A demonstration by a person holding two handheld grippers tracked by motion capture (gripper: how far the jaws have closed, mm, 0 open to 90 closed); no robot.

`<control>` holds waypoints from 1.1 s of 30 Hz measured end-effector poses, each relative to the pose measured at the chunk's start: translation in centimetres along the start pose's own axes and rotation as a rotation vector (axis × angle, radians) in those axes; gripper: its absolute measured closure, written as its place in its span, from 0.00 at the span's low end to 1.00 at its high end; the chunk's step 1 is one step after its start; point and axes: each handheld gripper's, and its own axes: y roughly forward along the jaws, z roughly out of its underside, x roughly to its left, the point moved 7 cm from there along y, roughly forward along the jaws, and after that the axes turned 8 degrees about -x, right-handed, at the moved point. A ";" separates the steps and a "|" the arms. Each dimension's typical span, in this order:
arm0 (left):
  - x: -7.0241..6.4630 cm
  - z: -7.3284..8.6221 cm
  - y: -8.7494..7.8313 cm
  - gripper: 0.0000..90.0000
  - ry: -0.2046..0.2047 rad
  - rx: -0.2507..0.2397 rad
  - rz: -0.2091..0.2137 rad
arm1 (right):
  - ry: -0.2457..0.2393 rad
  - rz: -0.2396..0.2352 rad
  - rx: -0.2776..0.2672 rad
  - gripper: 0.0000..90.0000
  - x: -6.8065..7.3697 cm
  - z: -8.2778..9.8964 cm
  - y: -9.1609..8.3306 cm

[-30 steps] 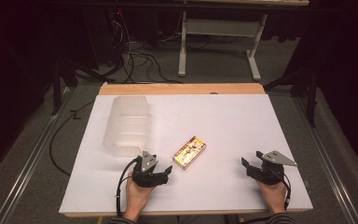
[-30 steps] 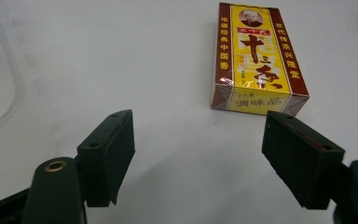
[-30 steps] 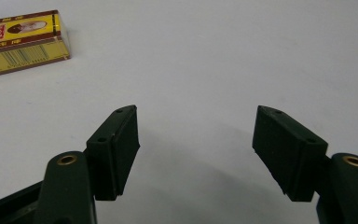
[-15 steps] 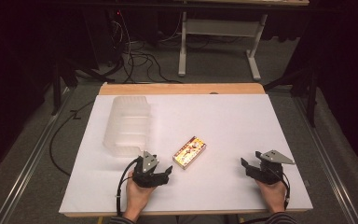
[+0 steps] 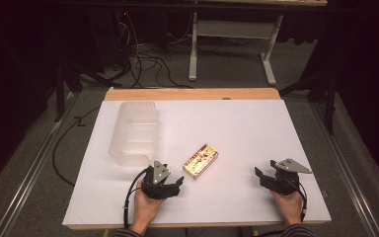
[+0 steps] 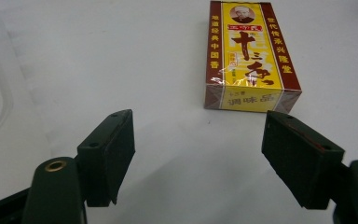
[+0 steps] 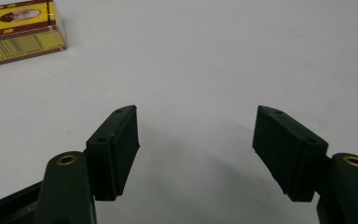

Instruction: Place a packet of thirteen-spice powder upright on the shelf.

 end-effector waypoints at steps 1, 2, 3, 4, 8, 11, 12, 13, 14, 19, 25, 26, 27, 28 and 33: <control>-0.2 0.0 0.0 0.29 0.002 0.007 -0.003 | 0.003 0.002 -0.008 0.35 -0.1 0.0 -0.1; -0.2 0.0 0.0 0.29 0.002 0.007 -0.003 | 0.003 0.002 -0.008 0.35 -0.1 0.0 -0.1; -0.4 -0.1 0.0 0.29 0.009 0.006 0.002 | 0.007 0.001 -0.014 0.35 0.0 0.0 -0.1; -0.7 -0.2 -0.2 0.29 -0.001 0.012 0.004 | 0.009 0.004 -0.012 0.35 -0.1 0.0 -0.1; -1.6 -0.5 -0.1 0.29 -0.009 0.026 0.013 | 0.010 0.004 0.000 0.35 0.0 0.0 0.0; -2.2 -0.4 -0.2 0.29 0.003 0.043 0.028 | 0.000 0.005 -0.004 0.35 0.0 0.0 -0.1; -2.4 -0.5 -0.2 0.29 0.013 0.035 0.037 | -0.004 0.007 -0.006 0.35 0.1 0.0 -0.1; -2.7 -0.7 -0.2 0.29 -0.010 0.050 0.032 | -0.017 0.008 -0.006 0.35 0.1 0.0 0.0; -2.7 -0.7 -0.2 0.29 -0.010 0.050 0.032 | -0.017 0.008 -0.006 0.35 0.1 0.0 0.0; -3.2 -2.6 1.1 0.31 0.172 -0.043 0.177 | 0.017 0.016 -0.023 0.35 -0.2 -0.1 -0.2; -4.8 -2.1 1.1 0.32 0.060 -0.035 0.127 | 0.011 0.012 -0.013 0.36 -0.1 0.0 -0.1; -5.6 -0.8 -0.1 0.32 -0.018 0.086 0.122 | 0.014 0.014 -0.015 0.36 -0.1 0.0 -0.1; -5.8 -0.7 -0.2 0.32 -0.018 0.090 0.123 | 0.014 0.014 -0.015 0.36 -0.1 0.0 -0.1; -6.0 -0.6 -0.2 0.32 -0.010 0.095 0.129 | 0.015 0.015 -0.017 0.36 -0.1 -0.1 -0.2; -6.6 -0.1 0.7 0.36 0.008 0.132 0.096 | 0.011 0.005 -0.008 0.35 -0.1 0.0 -0.1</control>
